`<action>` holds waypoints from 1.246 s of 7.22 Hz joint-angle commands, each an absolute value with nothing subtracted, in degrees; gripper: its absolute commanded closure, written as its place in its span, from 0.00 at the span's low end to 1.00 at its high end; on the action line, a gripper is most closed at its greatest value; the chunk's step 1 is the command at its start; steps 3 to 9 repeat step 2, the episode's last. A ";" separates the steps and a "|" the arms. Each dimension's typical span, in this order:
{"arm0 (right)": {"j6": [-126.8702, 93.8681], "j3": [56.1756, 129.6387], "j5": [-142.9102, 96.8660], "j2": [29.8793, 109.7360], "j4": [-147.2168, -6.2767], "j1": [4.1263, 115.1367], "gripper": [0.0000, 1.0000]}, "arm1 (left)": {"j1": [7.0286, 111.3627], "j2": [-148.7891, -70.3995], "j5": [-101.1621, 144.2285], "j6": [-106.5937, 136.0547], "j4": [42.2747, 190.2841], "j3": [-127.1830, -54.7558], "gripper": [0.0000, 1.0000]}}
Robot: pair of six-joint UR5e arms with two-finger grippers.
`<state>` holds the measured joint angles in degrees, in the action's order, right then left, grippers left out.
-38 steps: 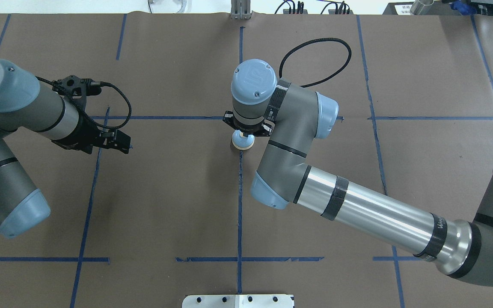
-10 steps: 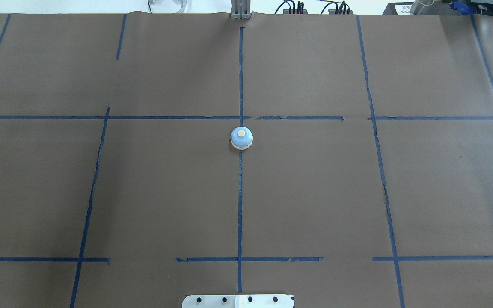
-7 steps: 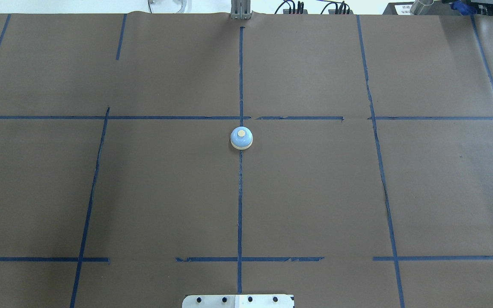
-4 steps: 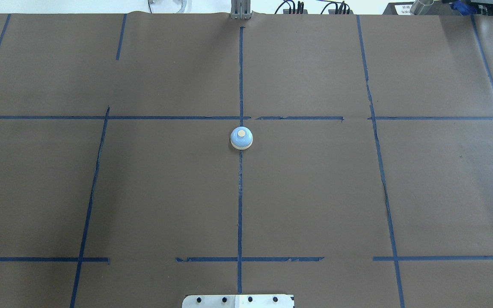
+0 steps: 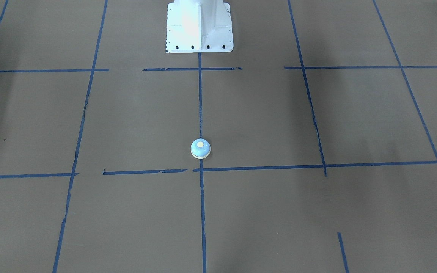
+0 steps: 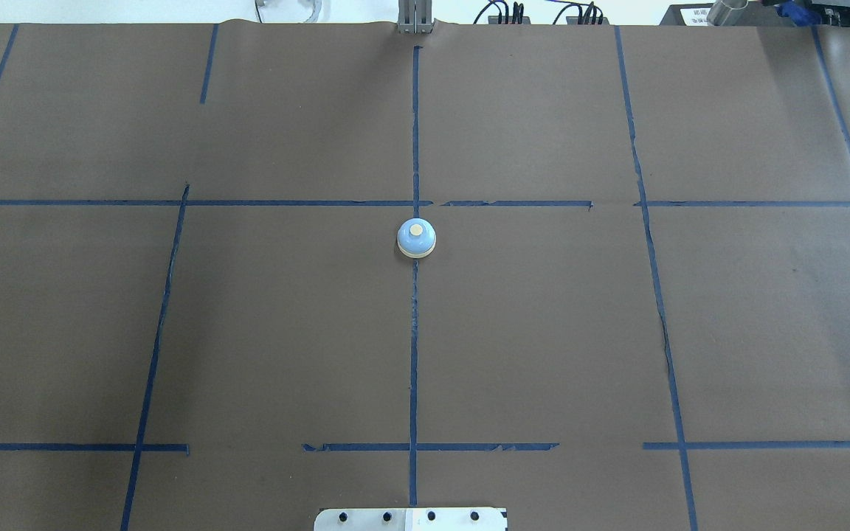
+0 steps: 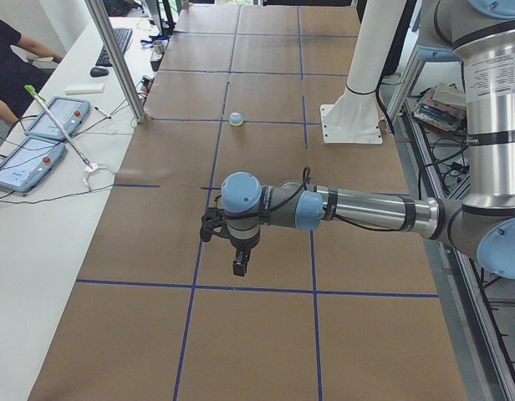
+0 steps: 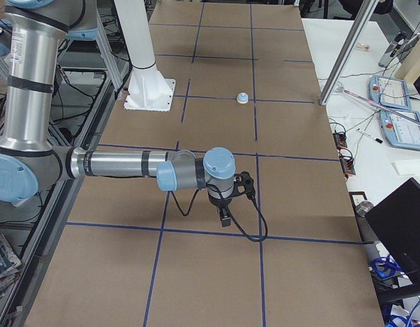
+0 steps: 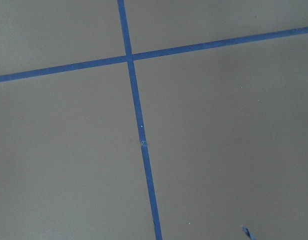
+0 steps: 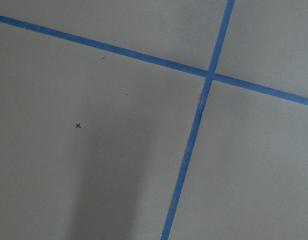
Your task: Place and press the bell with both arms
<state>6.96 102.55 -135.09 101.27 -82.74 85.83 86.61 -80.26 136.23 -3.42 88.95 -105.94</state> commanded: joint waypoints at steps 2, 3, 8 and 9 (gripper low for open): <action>6.50 102.57 -135.18 101.25 -82.62 85.52 0.00 | 86.57 -82.17 136.23 -3.43 88.86 -106.17 0.00; 6.50 102.57 -135.18 101.25 -82.62 85.52 0.00 | 86.57 -82.17 136.23 -3.43 88.86 -106.17 0.00; 6.50 102.57 -135.18 101.25 -82.62 85.52 0.00 | 86.57 -82.17 136.23 -3.43 88.86 -106.17 0.00; 6.50 102.57 -135.18 101.25 -82.62 85.52 0.00 | 86.57 -82.17 136.23 -3.43 88.86 -106.17 0.00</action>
